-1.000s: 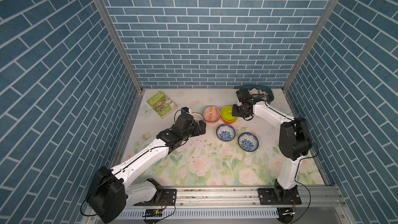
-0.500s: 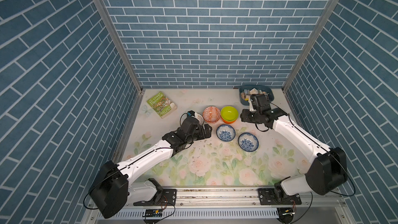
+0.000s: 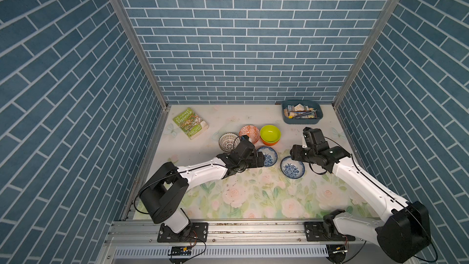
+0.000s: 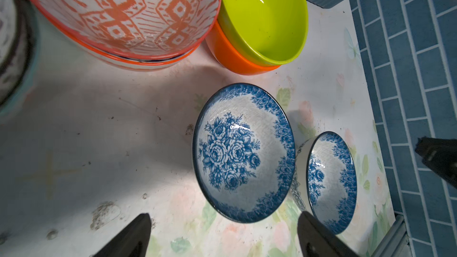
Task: Stack the bowls
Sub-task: Move the bowl to the center of the board.
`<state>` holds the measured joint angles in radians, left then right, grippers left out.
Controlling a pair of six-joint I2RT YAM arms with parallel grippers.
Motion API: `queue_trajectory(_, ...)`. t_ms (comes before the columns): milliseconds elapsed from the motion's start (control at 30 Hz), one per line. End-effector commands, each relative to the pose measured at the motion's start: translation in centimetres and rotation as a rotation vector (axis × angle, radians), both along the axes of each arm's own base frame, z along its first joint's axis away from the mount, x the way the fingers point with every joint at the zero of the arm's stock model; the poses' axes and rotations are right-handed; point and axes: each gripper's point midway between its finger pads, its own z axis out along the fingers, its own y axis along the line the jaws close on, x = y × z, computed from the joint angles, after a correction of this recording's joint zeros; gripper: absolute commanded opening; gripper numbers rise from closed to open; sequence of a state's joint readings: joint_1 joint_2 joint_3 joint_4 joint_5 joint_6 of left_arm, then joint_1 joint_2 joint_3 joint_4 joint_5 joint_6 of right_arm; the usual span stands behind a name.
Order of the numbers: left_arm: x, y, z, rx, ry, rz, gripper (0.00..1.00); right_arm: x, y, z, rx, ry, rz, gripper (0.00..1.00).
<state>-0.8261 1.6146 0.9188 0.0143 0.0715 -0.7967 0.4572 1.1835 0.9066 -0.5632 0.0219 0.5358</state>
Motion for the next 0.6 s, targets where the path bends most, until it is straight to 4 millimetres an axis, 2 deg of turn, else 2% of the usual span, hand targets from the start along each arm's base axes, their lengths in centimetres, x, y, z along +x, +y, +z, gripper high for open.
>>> queue_trajectory(0,0.7,-1.2,0.4,-0.025,-0.017,-0.009,0.95,0.1,-0.1,0.3,0.019,-0.012,-0.021,0.60)
queue_trajectory(333,0.9,-2.8,-0.9,-0.041,0.010,-0.032,0.93,0.3,-0.2,0.1,0.005,-0.008,-0.019,0.59)
queue_trajectory(567,1.1,-4.2,-0.7,-0.055,0.006,-0.052,0.92,0.0,-0.7,-0.6,-0.025,0.003,-0.031,0.59)
